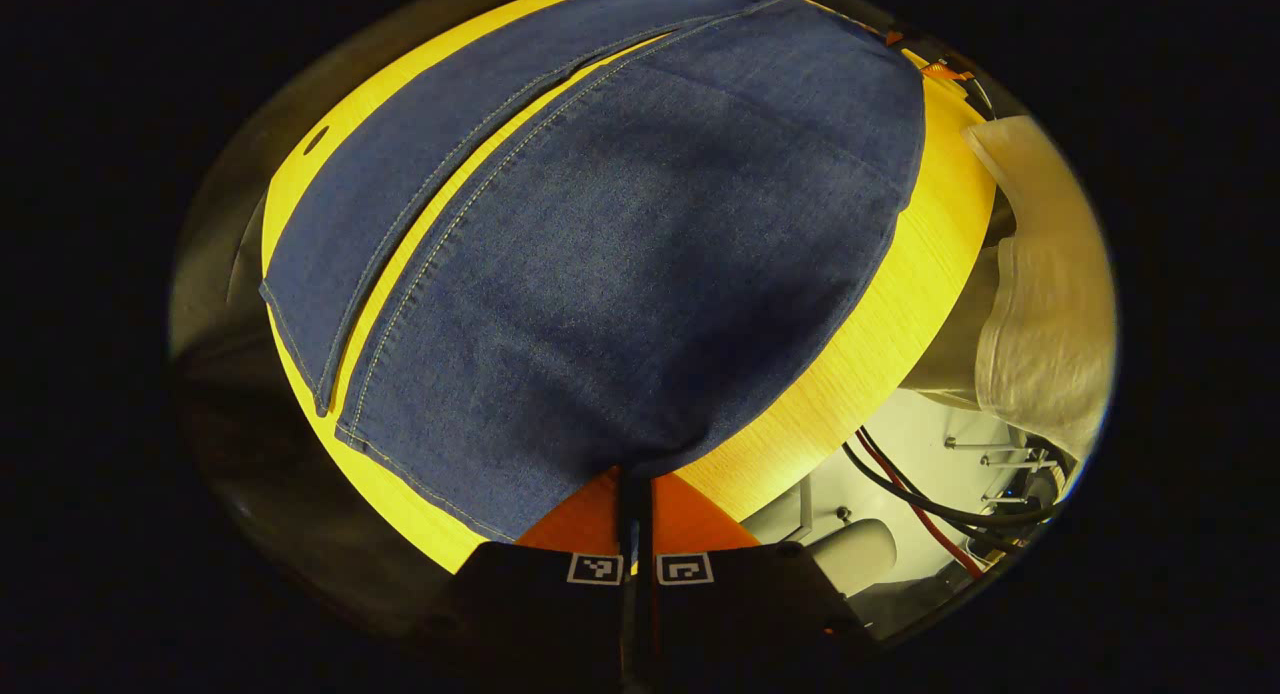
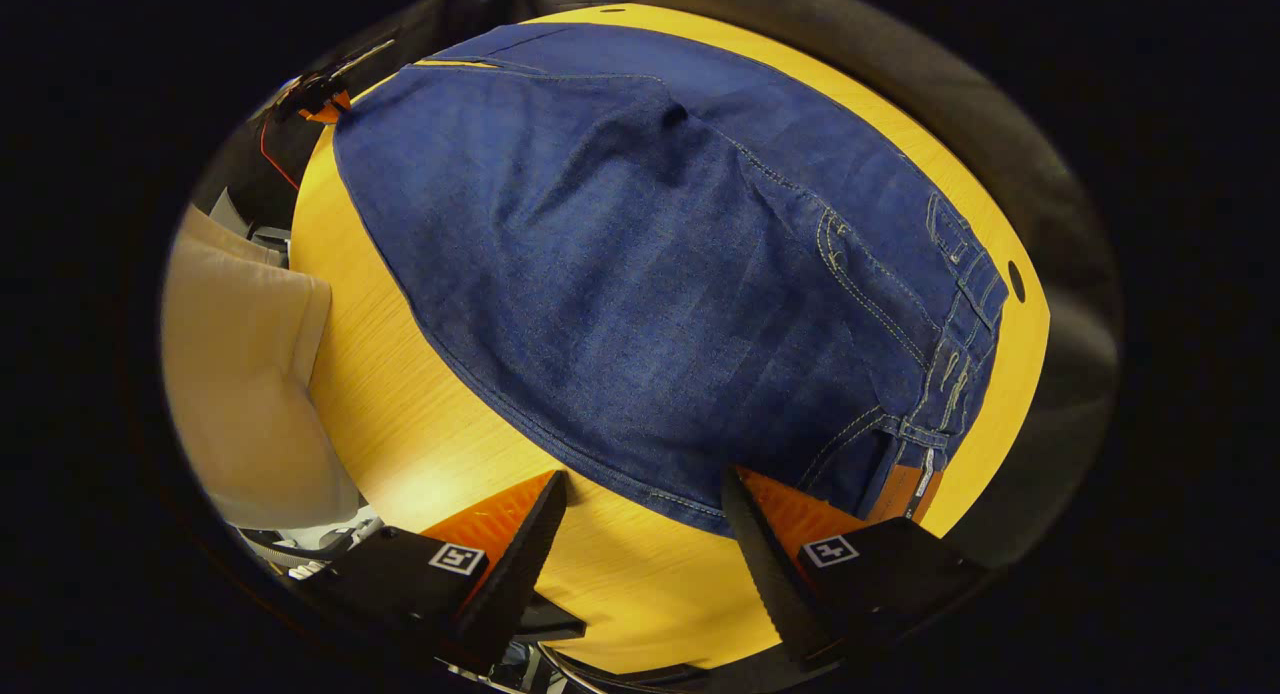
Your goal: Grasp the waist and the cuffs of the jeans and fold them to make the two legs overlap; first hold the waist and fold one-third of the jeans toward the cuffs, then hold the cuffs and fold the remaining one-third in the same direction to finish folding.
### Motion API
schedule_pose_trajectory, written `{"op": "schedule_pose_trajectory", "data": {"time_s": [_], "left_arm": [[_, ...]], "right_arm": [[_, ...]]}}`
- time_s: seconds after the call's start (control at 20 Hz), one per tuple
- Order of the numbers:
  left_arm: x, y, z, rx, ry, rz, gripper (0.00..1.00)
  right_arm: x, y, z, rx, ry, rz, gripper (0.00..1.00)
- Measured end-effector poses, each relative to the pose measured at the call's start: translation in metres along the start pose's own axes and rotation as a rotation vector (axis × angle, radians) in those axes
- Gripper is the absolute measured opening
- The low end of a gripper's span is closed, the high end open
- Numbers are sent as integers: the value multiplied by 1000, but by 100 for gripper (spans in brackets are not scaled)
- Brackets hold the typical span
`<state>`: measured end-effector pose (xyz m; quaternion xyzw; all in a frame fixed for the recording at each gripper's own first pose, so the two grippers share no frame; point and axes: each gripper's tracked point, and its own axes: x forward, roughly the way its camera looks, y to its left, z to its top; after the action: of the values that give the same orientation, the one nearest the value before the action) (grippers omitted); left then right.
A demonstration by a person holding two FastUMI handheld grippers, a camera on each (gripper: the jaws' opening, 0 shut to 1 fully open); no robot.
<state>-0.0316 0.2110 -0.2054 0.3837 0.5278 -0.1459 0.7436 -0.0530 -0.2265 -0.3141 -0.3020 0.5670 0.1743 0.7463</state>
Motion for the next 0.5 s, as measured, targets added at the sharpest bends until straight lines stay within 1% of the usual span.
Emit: {"op": "schedule_pose_trajectory", "data": {"time_s": [0.05, 0.1, 0.15, 0.2, 0.3, 0.35, 0.45, 0.5], "left_arm": [[0, 0, 0, -4, 2, 1, 0], [0, 0, 0, -2, 5, 0, 0], [1, 1, -1, -4, 10, -2, 0], [1, 0, -1, -13, 15, -7, 0], [2, 0, -1, -21, 19, -11, 0], [1, 0, -1, -18, 18, -7, 0], [3, 1, -2, -15, 11, 3, 0], [3, 1, -1, -20, 6, 8, 0]], "right_arm": [[-1, -1, -1, 12, 9, -4, 98], [-1, -3, 0, 25, 21, -8, 98], [2, -5, 0, 43, 34, -16, 92], [2, -8, 1, 61, 45, -24, 89], [4, -16, 6, 57, 46, -38, 64], [2, -18, 7, 43, 45, -47, 57], [1, -24, 10, 26, 34, -71, 37], [1, -24, 9, 32, 22, -81, 32]]}}
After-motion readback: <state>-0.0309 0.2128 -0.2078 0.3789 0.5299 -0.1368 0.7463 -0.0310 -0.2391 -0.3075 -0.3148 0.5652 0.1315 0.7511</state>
